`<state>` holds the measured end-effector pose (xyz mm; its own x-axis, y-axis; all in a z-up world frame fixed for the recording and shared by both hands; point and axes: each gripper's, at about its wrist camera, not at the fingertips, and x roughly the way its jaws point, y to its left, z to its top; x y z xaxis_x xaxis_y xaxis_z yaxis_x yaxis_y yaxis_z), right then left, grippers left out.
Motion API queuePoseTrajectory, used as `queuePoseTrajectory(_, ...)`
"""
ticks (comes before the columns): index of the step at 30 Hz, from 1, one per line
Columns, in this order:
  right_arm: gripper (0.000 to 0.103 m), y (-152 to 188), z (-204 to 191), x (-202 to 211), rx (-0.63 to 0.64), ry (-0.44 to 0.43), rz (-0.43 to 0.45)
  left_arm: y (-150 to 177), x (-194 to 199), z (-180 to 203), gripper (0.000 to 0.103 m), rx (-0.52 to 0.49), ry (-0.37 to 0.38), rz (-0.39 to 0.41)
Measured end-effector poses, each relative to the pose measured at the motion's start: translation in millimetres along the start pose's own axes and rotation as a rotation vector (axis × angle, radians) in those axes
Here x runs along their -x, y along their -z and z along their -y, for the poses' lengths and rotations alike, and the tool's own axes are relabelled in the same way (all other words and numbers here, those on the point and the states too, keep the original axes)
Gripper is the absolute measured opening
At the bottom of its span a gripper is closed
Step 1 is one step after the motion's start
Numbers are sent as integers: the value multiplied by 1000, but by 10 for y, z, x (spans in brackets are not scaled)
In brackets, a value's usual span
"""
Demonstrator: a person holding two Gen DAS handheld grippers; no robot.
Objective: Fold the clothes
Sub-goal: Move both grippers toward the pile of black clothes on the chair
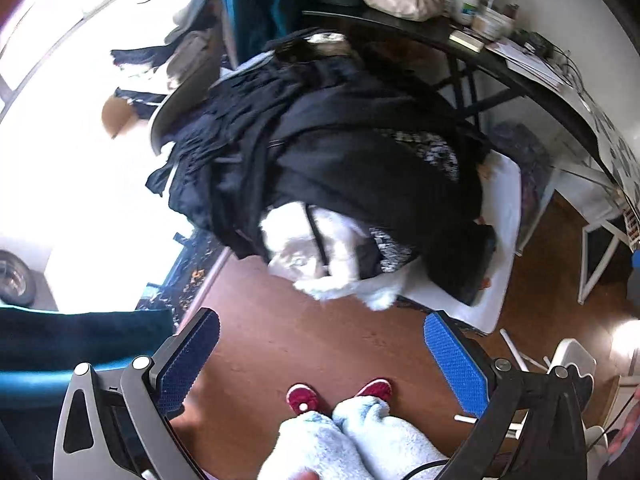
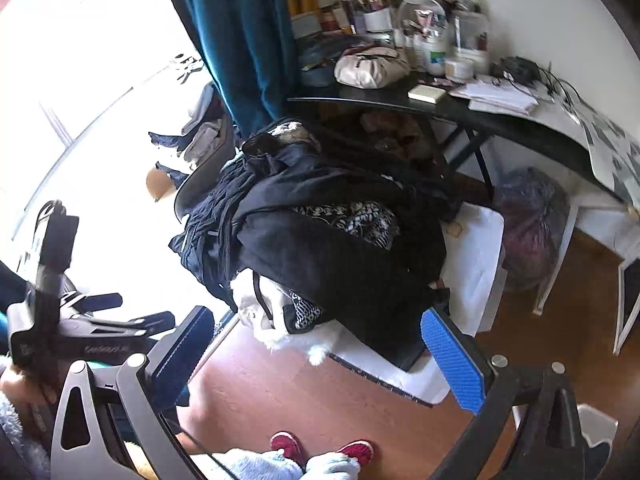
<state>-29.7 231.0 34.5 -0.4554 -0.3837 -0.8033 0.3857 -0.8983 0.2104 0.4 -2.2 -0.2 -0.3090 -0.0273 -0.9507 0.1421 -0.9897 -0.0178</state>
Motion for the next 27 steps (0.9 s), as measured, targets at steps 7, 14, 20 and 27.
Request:
queuePoseTrajectory(7, 103, -70, -248, 3, 3, 11, 3, 74, -43, -565, 103, 83, 203, -22)
queuePoseTrajectory(14, 103, -121, -582, -63, 31, 24, 10, 304, -249, -1624, 103, 95, 408, -35)
queuePoseTrajectory(20, 103, -150, -933, -171, 72, 36, 20, 419, -265, -1634, 103, 205, 459, -84)
queuePoseTrajectory(27, 103, -177, -1332, -314, 130, 51, 27, 476, -266, -1843, 103, 233, 385, -54)
